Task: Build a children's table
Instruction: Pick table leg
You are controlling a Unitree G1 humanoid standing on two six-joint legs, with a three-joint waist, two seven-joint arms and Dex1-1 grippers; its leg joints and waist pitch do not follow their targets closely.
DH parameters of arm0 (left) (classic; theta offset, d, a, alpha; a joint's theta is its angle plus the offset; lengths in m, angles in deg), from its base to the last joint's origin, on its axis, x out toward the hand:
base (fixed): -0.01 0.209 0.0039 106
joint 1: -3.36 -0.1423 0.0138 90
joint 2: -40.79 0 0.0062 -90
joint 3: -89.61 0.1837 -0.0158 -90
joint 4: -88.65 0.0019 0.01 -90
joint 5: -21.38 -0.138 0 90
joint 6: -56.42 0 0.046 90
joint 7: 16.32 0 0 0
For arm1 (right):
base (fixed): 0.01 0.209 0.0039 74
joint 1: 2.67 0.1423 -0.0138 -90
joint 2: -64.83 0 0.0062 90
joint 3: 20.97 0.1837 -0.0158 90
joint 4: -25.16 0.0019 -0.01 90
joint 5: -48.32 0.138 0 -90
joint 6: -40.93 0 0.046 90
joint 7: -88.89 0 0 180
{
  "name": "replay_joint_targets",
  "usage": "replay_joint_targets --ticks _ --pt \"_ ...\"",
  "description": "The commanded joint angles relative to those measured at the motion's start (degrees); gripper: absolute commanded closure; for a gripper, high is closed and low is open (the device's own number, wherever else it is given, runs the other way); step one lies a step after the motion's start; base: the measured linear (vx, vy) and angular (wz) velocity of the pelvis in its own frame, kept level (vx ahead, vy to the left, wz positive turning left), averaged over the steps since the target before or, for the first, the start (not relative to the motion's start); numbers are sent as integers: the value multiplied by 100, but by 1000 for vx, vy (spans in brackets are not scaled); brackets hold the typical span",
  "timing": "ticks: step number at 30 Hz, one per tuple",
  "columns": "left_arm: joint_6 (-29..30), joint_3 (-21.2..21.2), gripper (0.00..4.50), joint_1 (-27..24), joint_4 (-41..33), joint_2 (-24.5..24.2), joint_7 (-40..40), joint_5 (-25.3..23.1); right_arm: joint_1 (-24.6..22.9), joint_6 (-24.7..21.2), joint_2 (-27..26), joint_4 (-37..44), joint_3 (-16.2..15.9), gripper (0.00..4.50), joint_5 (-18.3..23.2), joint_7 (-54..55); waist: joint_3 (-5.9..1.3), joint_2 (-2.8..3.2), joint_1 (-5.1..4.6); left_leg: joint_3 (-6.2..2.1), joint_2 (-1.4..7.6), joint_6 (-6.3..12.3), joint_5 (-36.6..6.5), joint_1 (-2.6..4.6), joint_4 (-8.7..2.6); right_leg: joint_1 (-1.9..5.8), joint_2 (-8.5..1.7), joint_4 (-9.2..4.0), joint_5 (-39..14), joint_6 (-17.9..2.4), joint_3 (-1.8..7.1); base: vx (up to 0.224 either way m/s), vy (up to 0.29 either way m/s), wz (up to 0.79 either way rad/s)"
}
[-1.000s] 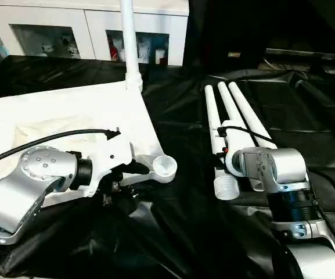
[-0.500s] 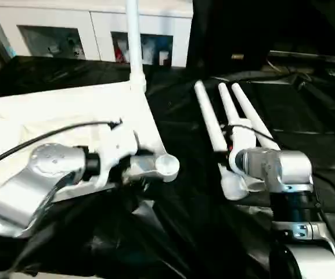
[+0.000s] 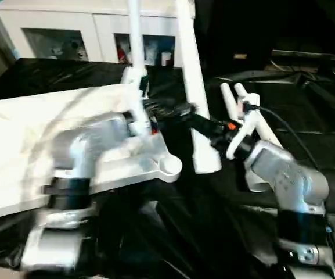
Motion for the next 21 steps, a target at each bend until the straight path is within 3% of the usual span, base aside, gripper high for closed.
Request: replay_joint_targets --ticks 1,4,7,14,15,18,19,21 --pt "76 -273 0 226 -17 86 158 184 -44 42 83 192 -104 265 117 -222 -488 -71 50 -114 206 97 -1008 106 -346 340 -310 -442 -920 -1231 194 0 0 0" --pt "248 -402 0 258 -128 234 256 438 -105 12 160 299 -271 265 98 -384 -478 -86 40 -113 197 81 -1079 107 -353 327 -317 -488 -1348 -1037 194 0 0 0" --pt "302 -394 0 216 -210 290 273 565 -128 -6 160 344 -332 265 111 -421 -465 -70 43 -118 206 61 -1067 106 -359 298 -311 -504 -1452 -961 199 0 0 0" --pt "403 -357 0 122 -230 356 432 570 -169 1 262 447 -525 265 238 -398 -486 -61 60 -127 213 78 -947 92 -363 303 -295 -483 -1186 -925 191 0 0 0" --pt "416 -335 27 110 -237 353 485 541 -169 1 285 467 -544 265 237 -423 -487 -63 64 -127 213 82 -933 89 -363 304 -296 -481 -1161 -927 190 0 0 0" --pt "302 -257 34 76 -273 359 792 320 -139 119 362 444 -678 265 89 -427 -506 -60 92 -130 214 91 -866 83 -352 315 -297 -466 -991 -931 189 0 0 0" --pt "238 -273 40 95 -261 411 1029 195 -111 207 366 434 -762 265 -24 -361 -515 -34 108 -138 223 71 -866 85 -351 318 -299 -457 -956 -917 188 0 0 0" --pt "216 -291 59 107 -252 444 1152 142 -96 249 361 429 -800 265 -80 -320 -513 -48 114 -135 216 63 -864 83 -351 320 -300 -459 -923 -906 188 0 0 0"
